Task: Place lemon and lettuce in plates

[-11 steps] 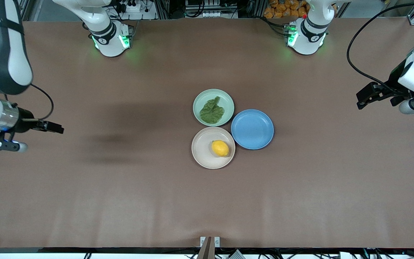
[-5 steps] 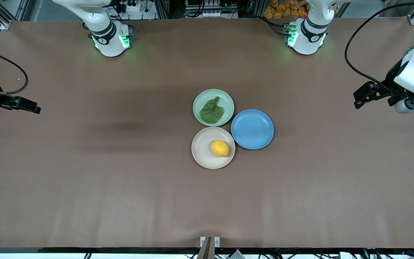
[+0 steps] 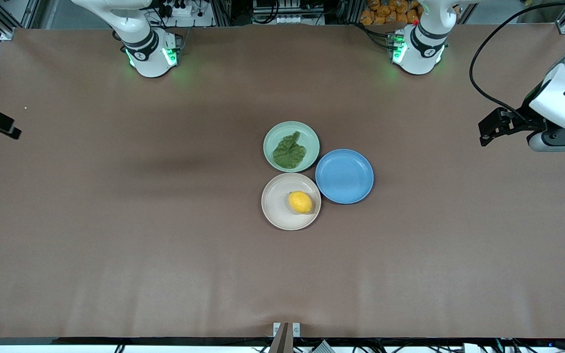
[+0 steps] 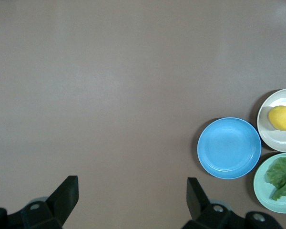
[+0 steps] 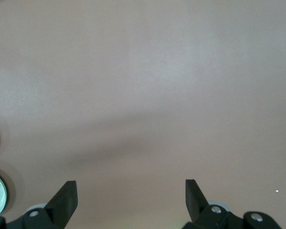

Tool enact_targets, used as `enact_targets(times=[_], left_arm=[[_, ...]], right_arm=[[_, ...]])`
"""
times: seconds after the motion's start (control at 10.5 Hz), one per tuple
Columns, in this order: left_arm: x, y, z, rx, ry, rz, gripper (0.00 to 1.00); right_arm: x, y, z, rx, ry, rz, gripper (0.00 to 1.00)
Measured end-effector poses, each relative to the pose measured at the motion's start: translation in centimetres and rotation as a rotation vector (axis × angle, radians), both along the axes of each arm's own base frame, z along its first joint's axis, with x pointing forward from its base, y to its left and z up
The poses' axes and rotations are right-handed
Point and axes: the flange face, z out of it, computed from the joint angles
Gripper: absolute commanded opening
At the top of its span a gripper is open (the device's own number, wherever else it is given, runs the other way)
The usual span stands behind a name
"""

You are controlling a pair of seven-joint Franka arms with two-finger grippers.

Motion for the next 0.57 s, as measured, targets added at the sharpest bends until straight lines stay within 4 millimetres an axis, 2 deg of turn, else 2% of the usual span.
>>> enact_targets(times=[0.28,0.57], left_arm=[[0.0,0.0,0.0,0.000,0.000,-0.001,1.00],[0.0,0.0,0.0,0.000,0.000,-0.001,1.00]], right_arm=[[-1.1,-0.9,2.5,-0.004,-0.040,-0.012,1.00],[-1.6,-1.6,3.1,-0.004,-0.050,-0.024,1.00]])
